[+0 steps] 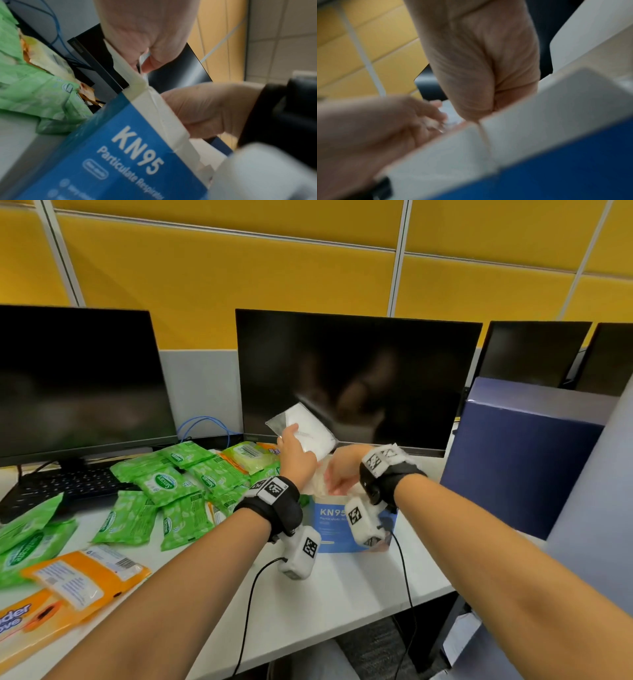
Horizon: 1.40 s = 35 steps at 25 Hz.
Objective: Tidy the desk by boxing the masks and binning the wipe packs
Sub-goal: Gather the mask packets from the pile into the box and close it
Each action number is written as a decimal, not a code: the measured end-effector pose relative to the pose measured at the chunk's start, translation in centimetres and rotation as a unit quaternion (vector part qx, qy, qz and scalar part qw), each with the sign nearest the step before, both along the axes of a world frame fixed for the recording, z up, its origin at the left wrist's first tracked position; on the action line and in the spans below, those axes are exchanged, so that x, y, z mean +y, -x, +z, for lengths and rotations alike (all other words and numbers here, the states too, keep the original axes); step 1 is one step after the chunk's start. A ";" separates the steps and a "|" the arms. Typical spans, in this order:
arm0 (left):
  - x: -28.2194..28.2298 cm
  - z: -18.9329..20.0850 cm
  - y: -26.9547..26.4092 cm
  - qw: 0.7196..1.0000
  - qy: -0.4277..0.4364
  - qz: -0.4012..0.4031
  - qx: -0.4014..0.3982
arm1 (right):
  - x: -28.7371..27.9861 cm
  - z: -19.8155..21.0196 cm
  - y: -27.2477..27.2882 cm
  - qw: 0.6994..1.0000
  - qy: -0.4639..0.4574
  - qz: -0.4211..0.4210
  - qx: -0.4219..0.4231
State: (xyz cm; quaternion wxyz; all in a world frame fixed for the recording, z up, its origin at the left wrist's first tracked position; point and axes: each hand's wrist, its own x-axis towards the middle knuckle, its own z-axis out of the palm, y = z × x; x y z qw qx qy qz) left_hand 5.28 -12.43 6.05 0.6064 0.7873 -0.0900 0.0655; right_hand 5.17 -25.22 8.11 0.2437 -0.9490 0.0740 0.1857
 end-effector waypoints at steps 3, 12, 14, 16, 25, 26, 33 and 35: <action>0.5 0.0 -0.5 0.994 0.106 -0.009 0.025 | -0.7 -1.3 0.0 0.999 0.032 0.006 -0.034; -0.1 1.7 -0.5 0.998 0.041 -0.052 0.024 | -4.2 3.8 3.0 0.895 -0.381 -0.128 -0.194; -0.6 1.7 -0.4 0.999 -0.035 -0.031 0.010 | -5.0 3.7 3.1 0.929 -0.276 -0.100 -0.227; -0.5 1.7 -0.6 0.995 -0.093 -0.020 -0.012 | -5.5 4.1 3.7 0.929 -0.238 -0.114 -0.260; 0.3 -0.4 -1.6 0.925 -0.369 -0.090 0.006 | -2.3 5.4 5.4 0.974 -0.062 -0.086 -0.202; 0.4 -0.7 -1.6 0.923 -0.374 -0.089 0.010 | -1.7 5.4 5.4 0.976 -0.041 -0.081 -0.199; -0.3 -1.9 -1.1 0.926 -0.372 -0.057 0.029 | 1.3 5.5 4.6 0.991 0.018 -0.071 -0.114; -0.4 -1.9 -1.0 0.930 -0.363 -0.057 0.026 | 2.1 4.5 4.6 0.994 0.016 -0.057 -0.088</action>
